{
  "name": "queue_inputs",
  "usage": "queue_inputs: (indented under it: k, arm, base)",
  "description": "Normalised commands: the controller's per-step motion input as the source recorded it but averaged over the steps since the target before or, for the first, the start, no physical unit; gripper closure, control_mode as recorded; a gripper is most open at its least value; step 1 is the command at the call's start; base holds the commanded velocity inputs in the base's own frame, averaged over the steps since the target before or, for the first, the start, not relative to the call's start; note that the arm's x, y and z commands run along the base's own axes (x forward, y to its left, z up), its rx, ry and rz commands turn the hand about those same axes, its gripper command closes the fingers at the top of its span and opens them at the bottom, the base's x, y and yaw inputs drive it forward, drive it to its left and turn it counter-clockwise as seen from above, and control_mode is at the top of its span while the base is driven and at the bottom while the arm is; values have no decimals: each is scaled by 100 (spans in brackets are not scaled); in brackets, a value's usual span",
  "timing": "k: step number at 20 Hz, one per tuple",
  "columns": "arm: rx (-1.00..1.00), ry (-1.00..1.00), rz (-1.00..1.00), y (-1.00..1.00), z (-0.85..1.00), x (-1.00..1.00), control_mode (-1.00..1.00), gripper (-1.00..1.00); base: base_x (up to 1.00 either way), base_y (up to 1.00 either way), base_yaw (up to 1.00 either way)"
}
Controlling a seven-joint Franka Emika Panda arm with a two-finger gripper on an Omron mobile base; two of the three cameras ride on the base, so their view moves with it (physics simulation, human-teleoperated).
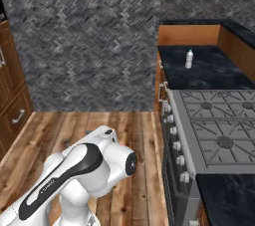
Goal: Place the drinks on the dining counter in a tight cluster.
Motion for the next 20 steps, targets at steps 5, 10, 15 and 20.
queue_inputs:
  k: [5,10,15,20]
  arm:
    - [0,0,0,0,0,0,100,-100]
    - [0,0,0,0,0,0,100,-100]
    - [0,0,0,0,0,0,100,-100]
    - [0,0,0,0,0,0,100,-100]
  base:
    - [79,38,-21]
    - [79,39,-20]
    - [80,37,-22]
    - [79,38,-23]
